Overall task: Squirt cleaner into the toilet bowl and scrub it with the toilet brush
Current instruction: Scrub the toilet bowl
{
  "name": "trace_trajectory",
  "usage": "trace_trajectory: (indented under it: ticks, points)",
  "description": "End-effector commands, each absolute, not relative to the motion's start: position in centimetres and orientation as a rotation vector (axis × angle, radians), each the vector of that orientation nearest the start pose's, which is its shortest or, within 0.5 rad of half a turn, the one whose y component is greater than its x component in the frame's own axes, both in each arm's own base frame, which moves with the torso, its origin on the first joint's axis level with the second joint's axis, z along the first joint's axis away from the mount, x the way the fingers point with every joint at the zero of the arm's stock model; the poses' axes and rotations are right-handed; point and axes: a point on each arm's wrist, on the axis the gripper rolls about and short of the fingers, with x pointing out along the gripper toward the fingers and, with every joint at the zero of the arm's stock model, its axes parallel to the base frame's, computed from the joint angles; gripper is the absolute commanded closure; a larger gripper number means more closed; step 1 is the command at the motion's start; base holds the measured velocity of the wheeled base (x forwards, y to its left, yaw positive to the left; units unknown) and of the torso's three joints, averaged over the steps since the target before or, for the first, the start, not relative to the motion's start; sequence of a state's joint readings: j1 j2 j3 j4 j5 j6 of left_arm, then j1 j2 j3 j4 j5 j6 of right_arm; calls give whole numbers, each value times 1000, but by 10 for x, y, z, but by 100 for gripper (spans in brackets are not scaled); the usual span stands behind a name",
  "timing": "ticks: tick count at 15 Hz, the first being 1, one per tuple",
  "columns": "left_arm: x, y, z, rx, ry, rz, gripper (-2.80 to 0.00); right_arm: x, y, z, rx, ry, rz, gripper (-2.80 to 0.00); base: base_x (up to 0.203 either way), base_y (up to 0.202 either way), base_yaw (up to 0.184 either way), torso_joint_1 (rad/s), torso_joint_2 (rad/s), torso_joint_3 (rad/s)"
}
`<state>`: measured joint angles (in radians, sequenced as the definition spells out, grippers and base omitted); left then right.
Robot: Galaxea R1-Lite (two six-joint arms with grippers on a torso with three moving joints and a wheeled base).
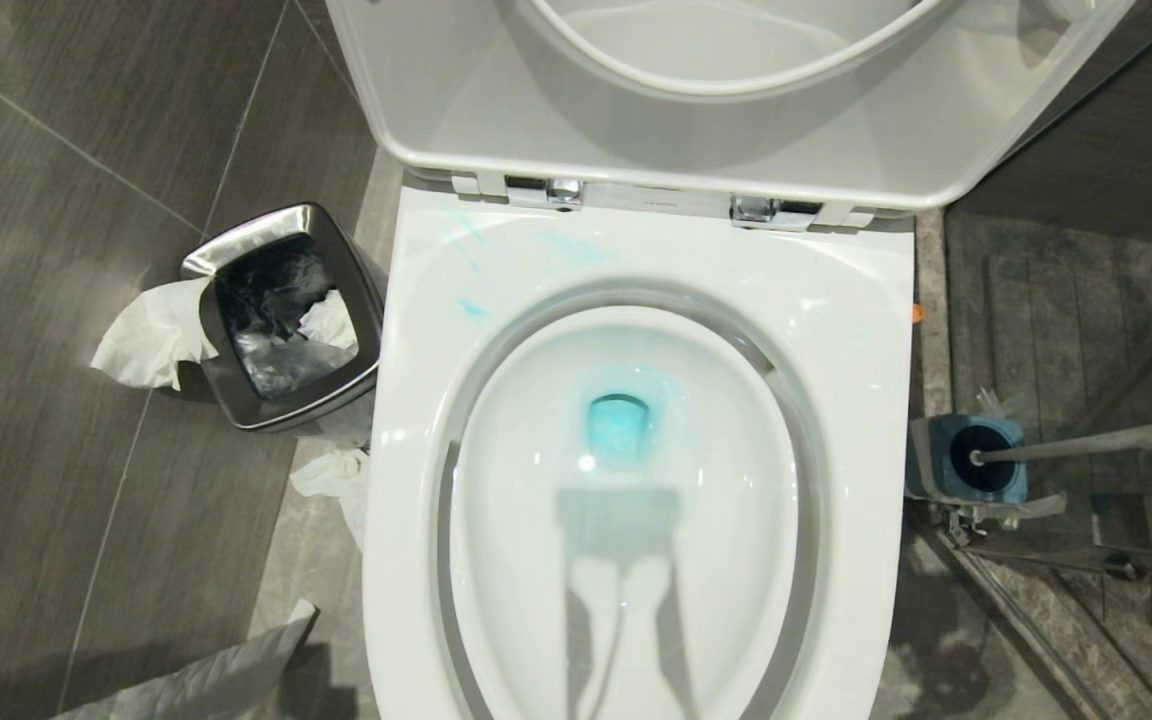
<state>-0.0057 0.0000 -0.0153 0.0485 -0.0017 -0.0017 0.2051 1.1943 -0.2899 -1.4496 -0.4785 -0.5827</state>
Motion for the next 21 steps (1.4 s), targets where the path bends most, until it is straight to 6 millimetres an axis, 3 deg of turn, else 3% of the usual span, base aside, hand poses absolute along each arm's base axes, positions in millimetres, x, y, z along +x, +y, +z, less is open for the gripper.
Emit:
trace_trajectory:
  ticks: [1, 3, 8, 11, 14, 17, 21]
  points:
    - [-24, 0, 75, -1, 35, -7, 0, 121, 16, 240, -388, -402, -393, 0, 0, 0, 0, 0, 0, 0]
    - [-24, 0, 75, -1, 35, -8, 0, 124, 17, 243, -414, -323, -368, 0, 0, 0, 0, 0, 0, 0]
    - [-24, 0, 75, -1, 35, -8, 0, 164, 25, 253, -324, -196, -308, 0, 0, 0, 0, 0, 0, 0]
    - [-24, 0, 75, -1, 35, -8, 0, 179, 29, 244, -301, -111, -283, 0, 0, 0, 0, 0, 0, 0]
    - [-24, 0, 75, -1, 35, -8, 0, 158, 24, 241, -259, -29, -233, 0, 0, 0, 0, 0, 0, 0]
    - [-24, 0, 75, -1, 35, -6, 0, 127, 5, 233, -176, 0, -89, 0, 0, 0, 0, 0, 0, 0]
    - [-24, 0, 75, -1, 35, -8, 0, 67, -10, 183, -129, 114, -20, 0, 0, 0, 0, 0, 0, 0]
